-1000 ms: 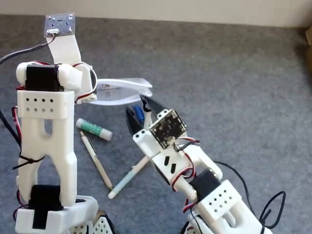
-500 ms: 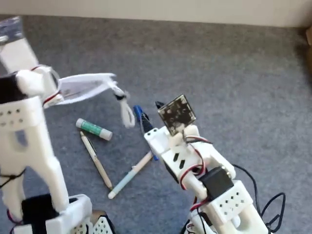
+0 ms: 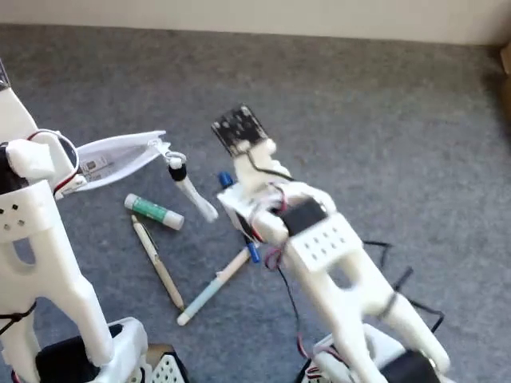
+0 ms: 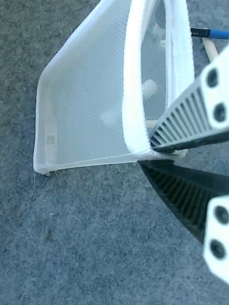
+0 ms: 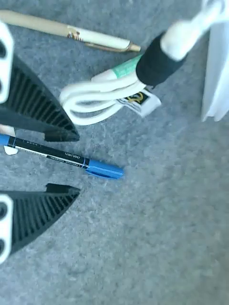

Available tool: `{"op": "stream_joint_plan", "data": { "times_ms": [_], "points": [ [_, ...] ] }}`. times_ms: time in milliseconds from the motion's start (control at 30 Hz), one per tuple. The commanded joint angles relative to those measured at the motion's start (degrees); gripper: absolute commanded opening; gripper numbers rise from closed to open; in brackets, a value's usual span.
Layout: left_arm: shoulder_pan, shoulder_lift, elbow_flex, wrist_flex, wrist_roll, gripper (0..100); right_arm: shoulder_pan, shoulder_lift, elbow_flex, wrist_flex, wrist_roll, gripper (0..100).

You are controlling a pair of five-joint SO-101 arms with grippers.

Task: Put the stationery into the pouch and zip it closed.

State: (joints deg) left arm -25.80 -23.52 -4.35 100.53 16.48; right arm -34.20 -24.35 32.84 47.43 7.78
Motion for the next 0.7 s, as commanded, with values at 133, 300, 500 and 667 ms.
{"op": "stream_joint_plan", "data": {
  "times_ms": [133,300,500,667],
  "points": [
    [-0.66,-2.07,0.13,-0.09,-0.53,1,0.84,20.00,-15.60,0.31,-0.44,14.5],
    [-0.66,-2.07,0.22,-0.09,-0.62,1,1.71,31.96,-23.78,0.40,-0.44,14.5],
    [-0.75,-1.98,0.22,-0.09,-0.62,1,3.30,42.33,-32.48,0.48,-0.53,14.5],
    [-0.75,-1.98,0.22,-0.09,-0.62,1,4.09,47.78,-36.26,0.57,-0.53,14.5]
  ]
}}
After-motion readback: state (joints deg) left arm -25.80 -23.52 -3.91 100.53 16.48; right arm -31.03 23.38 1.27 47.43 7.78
